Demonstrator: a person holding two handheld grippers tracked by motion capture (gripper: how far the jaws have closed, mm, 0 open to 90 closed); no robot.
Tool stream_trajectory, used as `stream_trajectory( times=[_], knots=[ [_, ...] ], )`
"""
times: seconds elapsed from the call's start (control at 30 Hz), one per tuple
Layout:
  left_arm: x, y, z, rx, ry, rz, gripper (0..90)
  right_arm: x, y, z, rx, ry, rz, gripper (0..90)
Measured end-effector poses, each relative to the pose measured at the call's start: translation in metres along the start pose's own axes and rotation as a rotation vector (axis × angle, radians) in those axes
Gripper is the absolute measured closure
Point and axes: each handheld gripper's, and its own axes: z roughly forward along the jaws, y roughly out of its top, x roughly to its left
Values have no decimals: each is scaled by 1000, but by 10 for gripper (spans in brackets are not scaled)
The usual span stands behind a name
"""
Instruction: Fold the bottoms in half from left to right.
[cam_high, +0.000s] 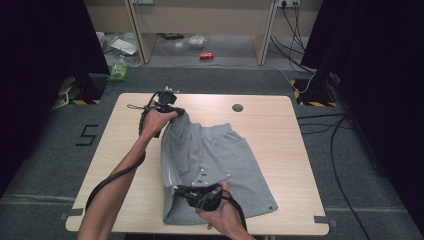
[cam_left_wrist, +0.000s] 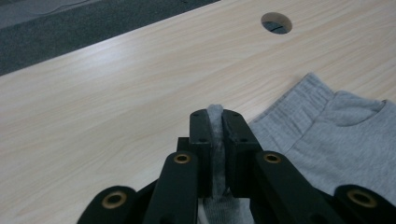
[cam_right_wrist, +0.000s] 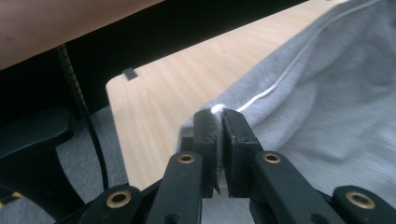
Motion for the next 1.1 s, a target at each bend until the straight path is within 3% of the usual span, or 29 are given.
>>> stream_trajectory(
  times=[0.33, 0.5, 0.83, 1.1],
  knots=[
    [-38, 33, 13, 5, -18, -2, 826, -22, -23, -53, -62, -59, 95, 847],
    [-62, 44, 24, 10, -22, 23, 825, -31, -37, -74, -88, -96, 130, 847],
    [-93, 54, 50, 18, -60, 26, 822, -41, -62, -100, -106, -153, 187, 847],
    [-108, 55, 64, 26, -81, 35, 820, -46, -79, -114, -101, -191, 222, 847]
  ],
)
